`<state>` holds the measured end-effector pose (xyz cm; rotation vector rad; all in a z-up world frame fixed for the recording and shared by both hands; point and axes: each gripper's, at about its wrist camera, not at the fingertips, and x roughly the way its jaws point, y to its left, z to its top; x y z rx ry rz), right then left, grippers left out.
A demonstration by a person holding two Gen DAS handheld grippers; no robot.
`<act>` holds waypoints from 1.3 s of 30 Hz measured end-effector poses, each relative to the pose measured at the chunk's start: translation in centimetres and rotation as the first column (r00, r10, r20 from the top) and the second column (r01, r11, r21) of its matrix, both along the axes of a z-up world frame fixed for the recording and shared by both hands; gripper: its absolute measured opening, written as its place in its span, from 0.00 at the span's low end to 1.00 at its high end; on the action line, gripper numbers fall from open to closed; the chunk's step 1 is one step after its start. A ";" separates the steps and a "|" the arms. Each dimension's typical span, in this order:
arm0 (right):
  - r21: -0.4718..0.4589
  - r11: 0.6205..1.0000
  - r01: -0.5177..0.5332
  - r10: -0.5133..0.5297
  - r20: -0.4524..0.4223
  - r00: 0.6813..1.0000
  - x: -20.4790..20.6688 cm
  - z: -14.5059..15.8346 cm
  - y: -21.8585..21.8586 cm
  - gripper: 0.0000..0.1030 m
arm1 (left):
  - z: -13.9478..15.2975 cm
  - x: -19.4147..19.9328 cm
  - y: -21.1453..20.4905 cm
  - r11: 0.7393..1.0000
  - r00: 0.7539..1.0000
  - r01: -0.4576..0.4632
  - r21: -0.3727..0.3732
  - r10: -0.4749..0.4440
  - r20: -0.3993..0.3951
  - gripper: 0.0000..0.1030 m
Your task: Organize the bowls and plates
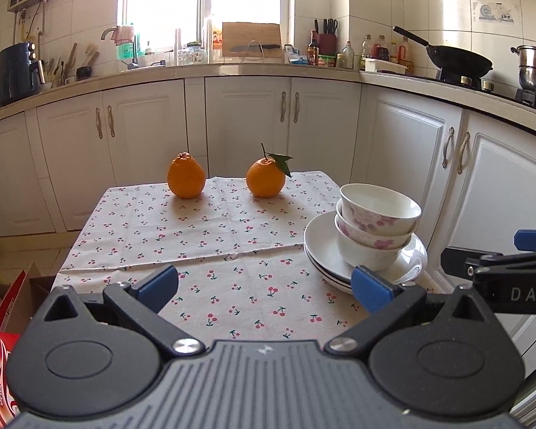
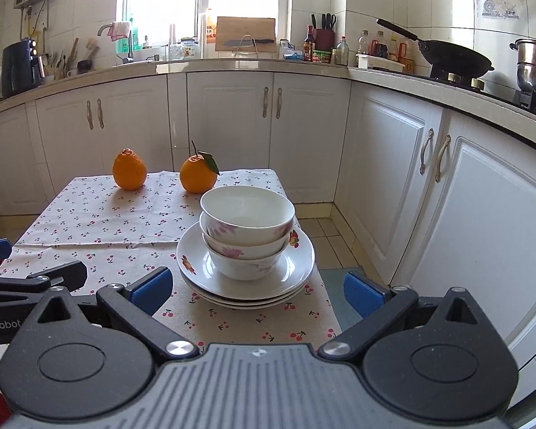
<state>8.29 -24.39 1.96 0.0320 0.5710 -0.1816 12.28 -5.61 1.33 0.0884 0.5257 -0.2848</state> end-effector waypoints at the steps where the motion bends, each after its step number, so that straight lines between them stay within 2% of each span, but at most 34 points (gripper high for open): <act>1: -0.001 1.000 -0.003 0.003 0.001 1.000 0.0 0.0 0.1 1.00 | 0.0 0.0 0.1 1.000 1.000 0.000 -0.002 0.000 -0.002 0.99; 39: -0.028 1.000 -0.012 0.012 0.005 1.000 -0.2 0.2 0.7 1.00 | 0.1 0.0 0.2 1.000 1.000 -0.024 0.000 0.024 -0.004 0.99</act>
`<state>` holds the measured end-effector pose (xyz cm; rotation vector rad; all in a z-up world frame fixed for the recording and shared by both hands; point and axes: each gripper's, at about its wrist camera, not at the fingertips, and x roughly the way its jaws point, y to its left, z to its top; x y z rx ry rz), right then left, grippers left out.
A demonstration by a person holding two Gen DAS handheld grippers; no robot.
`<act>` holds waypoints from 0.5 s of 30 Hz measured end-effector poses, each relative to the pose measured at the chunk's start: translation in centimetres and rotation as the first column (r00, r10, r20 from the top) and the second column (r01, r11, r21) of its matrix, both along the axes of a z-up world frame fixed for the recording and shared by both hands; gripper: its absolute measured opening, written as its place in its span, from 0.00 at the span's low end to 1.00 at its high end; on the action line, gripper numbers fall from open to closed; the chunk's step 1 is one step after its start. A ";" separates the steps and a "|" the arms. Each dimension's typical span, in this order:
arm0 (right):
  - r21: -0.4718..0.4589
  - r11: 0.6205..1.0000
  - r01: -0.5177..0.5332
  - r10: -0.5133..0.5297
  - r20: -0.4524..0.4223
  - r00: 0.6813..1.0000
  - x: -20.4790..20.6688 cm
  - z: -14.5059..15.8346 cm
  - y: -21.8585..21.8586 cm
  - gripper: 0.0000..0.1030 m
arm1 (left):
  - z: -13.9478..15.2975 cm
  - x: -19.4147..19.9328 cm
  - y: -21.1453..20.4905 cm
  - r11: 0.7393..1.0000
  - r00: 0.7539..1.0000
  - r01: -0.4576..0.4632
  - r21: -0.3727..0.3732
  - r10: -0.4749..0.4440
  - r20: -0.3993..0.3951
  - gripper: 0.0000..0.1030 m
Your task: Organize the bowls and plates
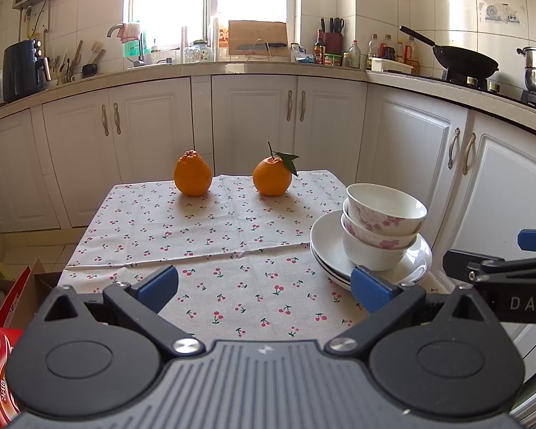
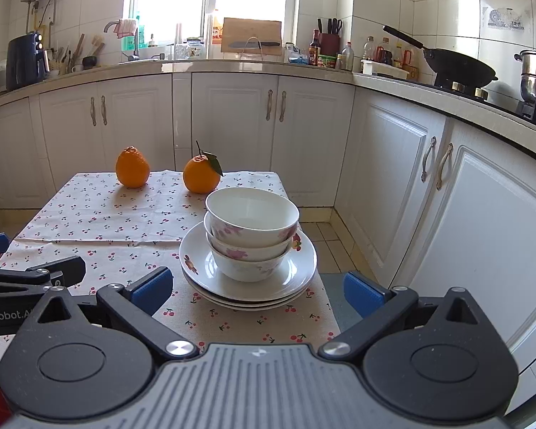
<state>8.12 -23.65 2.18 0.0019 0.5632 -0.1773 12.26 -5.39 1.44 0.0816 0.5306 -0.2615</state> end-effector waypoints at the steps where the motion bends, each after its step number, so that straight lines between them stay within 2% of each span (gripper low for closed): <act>1: 0.000 1.000 -0.001 0.001 0.001 1.000 0.0 0.0 0.0 1.00 | 0.0 0.0 0.0 1.000 1.000 -0.001 0.001 0.001 0.000 0.99; 15: 0.000 1.000 -0.006 0.006 0.005 1.000 -0.1 0.0 0.0 1.00 | 0.0 -0.1 -0.1 1.000 1.000 -0.002 0.007 0.002 0.003 0.99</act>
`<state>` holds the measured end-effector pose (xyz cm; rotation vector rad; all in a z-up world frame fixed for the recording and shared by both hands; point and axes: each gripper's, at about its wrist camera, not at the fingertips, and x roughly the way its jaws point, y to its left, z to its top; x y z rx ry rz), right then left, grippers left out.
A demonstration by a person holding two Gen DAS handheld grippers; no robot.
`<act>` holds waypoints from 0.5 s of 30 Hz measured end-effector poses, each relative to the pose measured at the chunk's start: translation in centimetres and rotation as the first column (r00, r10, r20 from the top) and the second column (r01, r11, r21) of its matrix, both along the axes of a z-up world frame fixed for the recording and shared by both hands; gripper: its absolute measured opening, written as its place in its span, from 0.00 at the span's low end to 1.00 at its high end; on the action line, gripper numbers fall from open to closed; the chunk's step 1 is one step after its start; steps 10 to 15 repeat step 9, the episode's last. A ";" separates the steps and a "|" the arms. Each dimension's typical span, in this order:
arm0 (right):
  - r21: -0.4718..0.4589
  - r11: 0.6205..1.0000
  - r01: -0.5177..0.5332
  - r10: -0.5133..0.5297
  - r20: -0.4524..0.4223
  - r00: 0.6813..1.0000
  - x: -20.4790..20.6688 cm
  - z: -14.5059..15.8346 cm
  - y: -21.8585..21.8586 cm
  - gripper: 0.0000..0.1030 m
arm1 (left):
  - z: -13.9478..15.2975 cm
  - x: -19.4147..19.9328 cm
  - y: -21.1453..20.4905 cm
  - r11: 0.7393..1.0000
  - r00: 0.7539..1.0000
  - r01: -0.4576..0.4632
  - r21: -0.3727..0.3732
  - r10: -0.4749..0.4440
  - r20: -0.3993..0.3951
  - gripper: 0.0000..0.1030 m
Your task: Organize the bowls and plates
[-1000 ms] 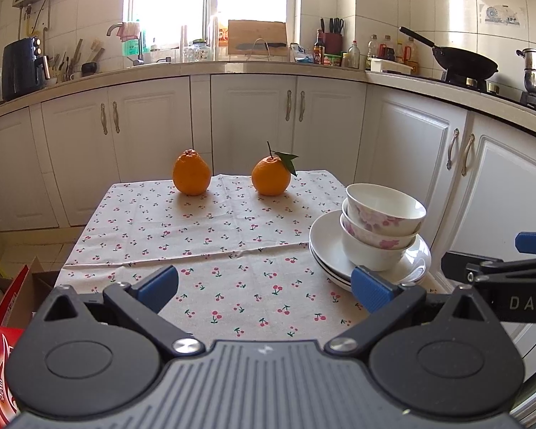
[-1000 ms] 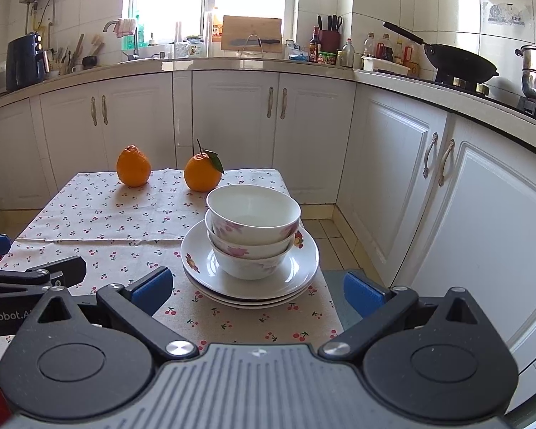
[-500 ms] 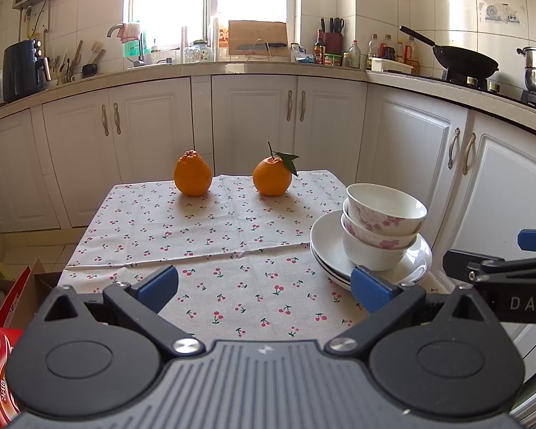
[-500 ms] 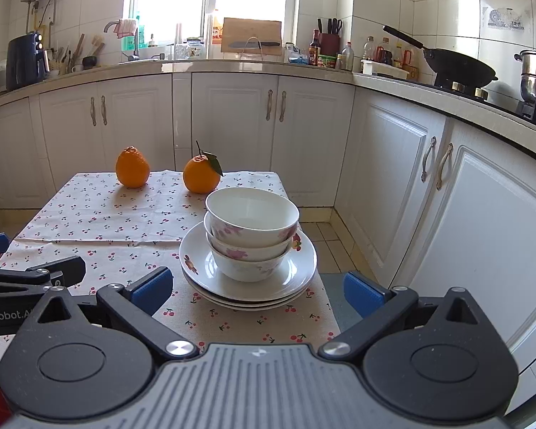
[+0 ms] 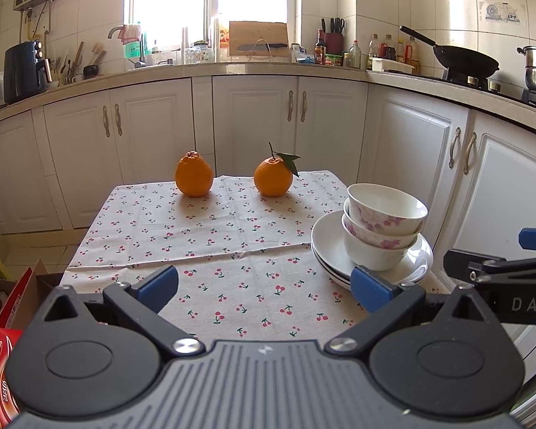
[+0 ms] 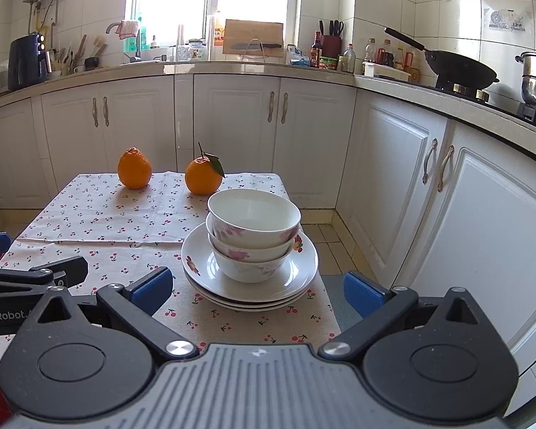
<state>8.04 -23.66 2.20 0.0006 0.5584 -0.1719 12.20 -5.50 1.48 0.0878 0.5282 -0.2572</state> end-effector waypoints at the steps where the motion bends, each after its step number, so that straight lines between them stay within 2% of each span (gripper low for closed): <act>1: 0.000 1.000 0.000 0.000 0.000 1.000 0.0 0.0 0.0 1.00 | 0.0 0.0 0.0 1.000 1.000 0.001 0.001 -0.001 0.000 0.99; 15: -0.002 1.000 -0.004 0.004 0.003 1.000 -0.1 0.0 0.0 1.00 | 0.1 0.0 0.0 1.000 1.000 0.001 -0.001 -0.001 -0.003 0.99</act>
